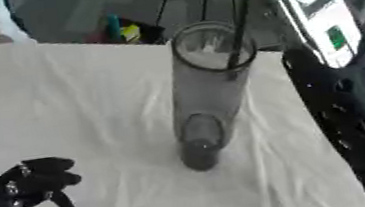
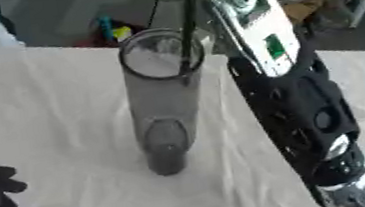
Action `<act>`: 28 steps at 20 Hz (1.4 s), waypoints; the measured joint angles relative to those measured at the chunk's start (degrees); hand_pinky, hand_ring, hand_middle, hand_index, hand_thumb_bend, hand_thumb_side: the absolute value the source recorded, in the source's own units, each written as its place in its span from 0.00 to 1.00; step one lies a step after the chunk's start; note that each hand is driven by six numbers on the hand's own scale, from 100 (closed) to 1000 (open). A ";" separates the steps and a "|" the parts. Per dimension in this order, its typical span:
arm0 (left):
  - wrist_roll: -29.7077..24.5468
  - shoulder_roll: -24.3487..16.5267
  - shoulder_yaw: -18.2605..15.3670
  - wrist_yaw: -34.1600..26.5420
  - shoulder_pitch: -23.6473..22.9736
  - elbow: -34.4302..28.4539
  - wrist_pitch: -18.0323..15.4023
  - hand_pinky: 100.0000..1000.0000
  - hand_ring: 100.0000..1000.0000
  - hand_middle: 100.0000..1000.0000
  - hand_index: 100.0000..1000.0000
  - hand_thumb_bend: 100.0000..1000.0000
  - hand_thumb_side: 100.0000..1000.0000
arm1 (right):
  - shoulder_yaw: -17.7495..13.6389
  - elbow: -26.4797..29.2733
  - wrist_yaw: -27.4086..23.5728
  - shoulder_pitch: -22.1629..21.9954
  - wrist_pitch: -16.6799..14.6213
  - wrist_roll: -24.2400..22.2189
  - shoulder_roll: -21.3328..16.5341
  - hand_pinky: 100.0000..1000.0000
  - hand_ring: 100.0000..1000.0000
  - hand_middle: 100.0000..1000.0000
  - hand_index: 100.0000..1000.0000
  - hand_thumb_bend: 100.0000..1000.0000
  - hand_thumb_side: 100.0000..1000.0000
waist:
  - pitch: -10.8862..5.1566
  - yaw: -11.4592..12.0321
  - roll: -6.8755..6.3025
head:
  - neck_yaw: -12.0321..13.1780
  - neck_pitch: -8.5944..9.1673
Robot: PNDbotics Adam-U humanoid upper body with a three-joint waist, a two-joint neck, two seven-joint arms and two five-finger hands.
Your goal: Arrange flowers into the vase.
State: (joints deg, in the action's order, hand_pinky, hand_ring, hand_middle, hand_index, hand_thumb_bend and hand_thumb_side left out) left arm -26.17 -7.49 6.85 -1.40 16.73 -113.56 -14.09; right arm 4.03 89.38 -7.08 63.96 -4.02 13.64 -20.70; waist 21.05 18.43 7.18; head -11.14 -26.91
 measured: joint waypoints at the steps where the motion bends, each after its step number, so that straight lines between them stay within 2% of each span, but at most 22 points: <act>1: 0.00 0.00 0.00 0.01 0.00 0.00 0.00 0.43 0.69 0.73 0.69 0.00 1.00 | 0.07 -0.15 0.42 -0.01 0.00 0.00 -0.02 0.06 0.39 0.00 0.08 0.00 0.81 | 0.01 -0.01 0.00 | 0.01 0.00; 5: -0.08 0.00 0.00 0.07 0.00 0.00 0.07 0.43 0.69 0.73 0.69 0.00 1.00 | 0.10 -0.33 1.37 -0.50 0.04 0.02 -0.03 0.09 0.43 0.00 0.10 0.00 0.82 | 0.01 -0.08 0.00 | 0.07 0.00; 19: -0.62 0.01 0.00 0.45 -0.01 0.00 0.16 0.43 0.69 0.74 0.69 0.00 1.00 | 0.23 -0.67 2.01 -1.48 1.78 -1.31 -0.50 0.19 0.60 0.10 0.20 0.00 0.84 | 0.15 -0.76 0.00 | 0.52 0.00; 28: -0.80 0.01 0.00 0.53 -0.04 0.00 0.28 0.43 0.70 0.74 0.69 0.00 1.00 | 0.27 -0.67 6.93 -2.38 4.48 -3.68 -2.43 0.21 0.63 0.11 0.22 0.00 0.81 | 0.15 -1.17 0.00 | 1.02 0.00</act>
State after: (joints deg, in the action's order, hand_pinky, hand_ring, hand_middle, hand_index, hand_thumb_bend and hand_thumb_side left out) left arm -26.96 -7.49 6.85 -0.87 16.69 -113.56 -13.81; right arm 4.30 88.72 -0.15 61.59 0.46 9.96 -23.13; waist 21.20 17.26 7.18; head -10.12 -26.91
